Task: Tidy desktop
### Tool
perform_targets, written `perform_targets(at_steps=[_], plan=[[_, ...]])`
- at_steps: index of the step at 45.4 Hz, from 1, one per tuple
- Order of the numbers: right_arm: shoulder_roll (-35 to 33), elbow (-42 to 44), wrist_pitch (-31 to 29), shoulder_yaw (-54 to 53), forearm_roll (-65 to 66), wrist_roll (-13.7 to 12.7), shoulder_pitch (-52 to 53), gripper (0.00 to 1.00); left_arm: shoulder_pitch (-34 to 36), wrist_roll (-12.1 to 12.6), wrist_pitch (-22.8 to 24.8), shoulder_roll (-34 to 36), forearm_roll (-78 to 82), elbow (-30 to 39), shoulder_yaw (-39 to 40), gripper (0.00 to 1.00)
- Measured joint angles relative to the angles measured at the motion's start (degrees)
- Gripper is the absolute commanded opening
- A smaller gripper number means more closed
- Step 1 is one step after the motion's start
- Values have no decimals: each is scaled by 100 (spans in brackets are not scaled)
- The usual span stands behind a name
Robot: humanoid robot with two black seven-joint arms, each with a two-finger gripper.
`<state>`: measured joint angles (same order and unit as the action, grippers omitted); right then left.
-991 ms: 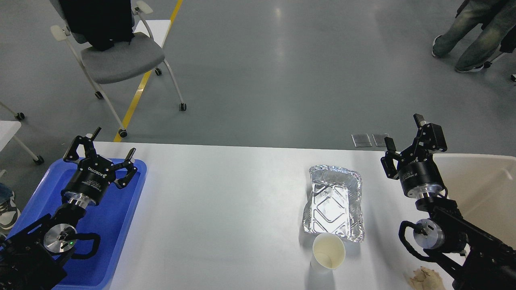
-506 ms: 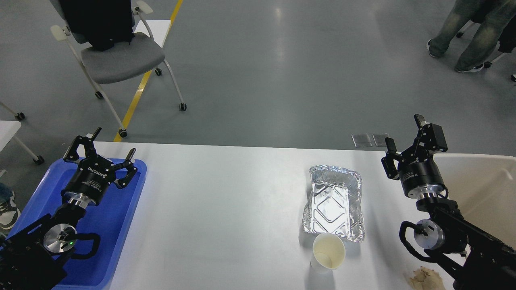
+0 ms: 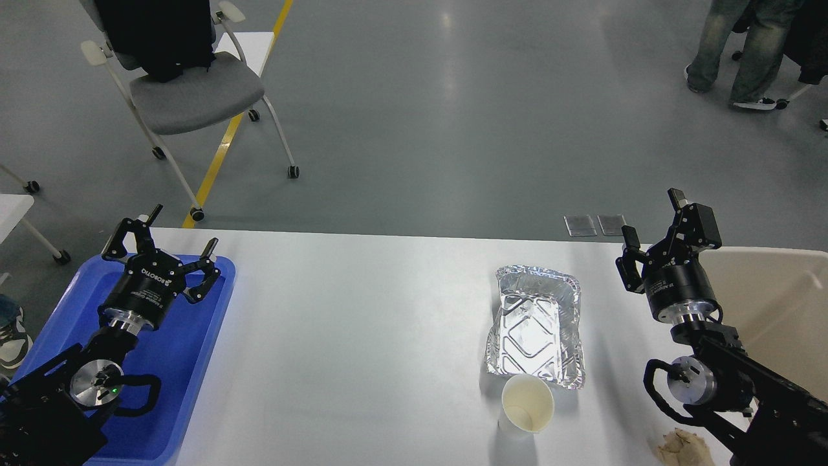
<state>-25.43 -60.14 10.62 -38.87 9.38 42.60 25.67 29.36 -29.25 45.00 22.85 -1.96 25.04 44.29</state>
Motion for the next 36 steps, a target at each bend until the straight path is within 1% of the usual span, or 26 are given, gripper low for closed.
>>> perform_targets(at_steps=[26, 31, 36], plan=[[-460, 93, -91, 123, -17, 17, 131, 100, 0, -2, 0, -1, -3, 1, 1, 99], [-718, 33, -154, 218, -91, 0, 248, 100, 0, -2, 0, -1, -4, 1, 1, 99], [-1266, -154, -183, 799, -326, -25, 617, 100, 0, -2, 0, 0, -3, 2, 1, 99]])
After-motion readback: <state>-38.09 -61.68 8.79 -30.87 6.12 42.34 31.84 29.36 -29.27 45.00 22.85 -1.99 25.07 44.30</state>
